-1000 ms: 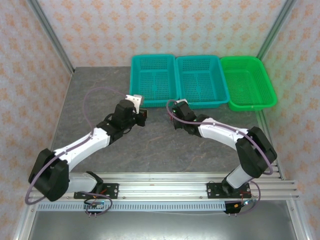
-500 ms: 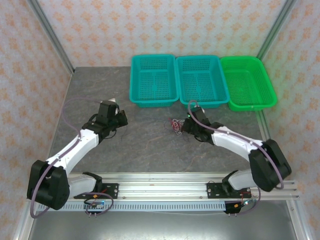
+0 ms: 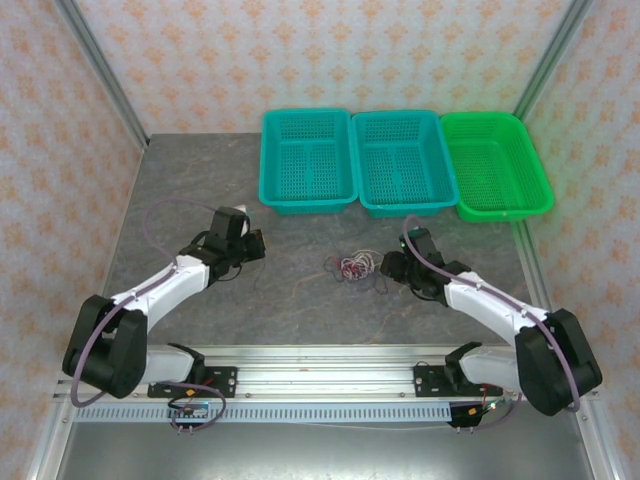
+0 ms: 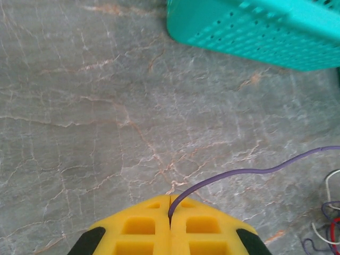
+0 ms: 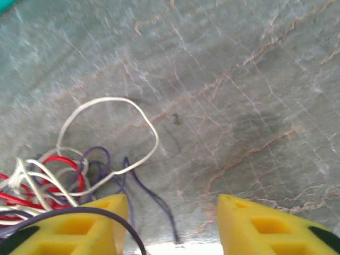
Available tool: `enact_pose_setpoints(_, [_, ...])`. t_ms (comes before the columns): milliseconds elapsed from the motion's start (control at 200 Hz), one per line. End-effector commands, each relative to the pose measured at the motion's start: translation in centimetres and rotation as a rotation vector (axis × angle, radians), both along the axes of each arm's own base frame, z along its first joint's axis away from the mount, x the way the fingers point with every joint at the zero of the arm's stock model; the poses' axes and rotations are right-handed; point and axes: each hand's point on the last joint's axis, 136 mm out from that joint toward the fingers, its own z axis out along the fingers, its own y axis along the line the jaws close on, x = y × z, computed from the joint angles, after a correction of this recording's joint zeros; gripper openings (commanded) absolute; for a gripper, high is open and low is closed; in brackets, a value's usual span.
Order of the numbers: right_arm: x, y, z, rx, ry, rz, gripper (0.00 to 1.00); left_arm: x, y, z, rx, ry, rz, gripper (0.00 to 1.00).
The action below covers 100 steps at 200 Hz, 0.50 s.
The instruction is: Untangle the cables
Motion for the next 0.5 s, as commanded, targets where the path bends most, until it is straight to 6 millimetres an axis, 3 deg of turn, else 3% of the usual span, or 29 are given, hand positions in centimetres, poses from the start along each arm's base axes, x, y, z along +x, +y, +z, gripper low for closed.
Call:
enact_pose_setpoints(0, [1.3,0.8,4.1,-0.109,-0.132,0.052,0.61,0.6,0.3,0.1,0.02,-0.014,0.011,0.0])
enact_pose_setpoints(135, [1.7,3.8,6.8,-0.157,-0.212,0.169,0.59,0.8,0.5,0.2,0.034,-0.015,0.023,0.0])
enact_pose_setpoints(280, [1.4,7.6,5.1,-0.18,-0.087,0.299,0.54,0.6,2.2,-0.5,0.111,0.033,0.091,0.0])
enact_pose_setpoints(380, [1.8,8.4,3.6,-0.209,-0.007,0.313,0.54,0.1,3.6,-1.5,0.175,0.078,0.14,0.0])
enact_pose_setpoints(495, [3.2,8.5,2.3,-0.273,0.027,0.284,0.6,-0.1,3.5,-2.1,0.169,0.09,0.141,0.0])
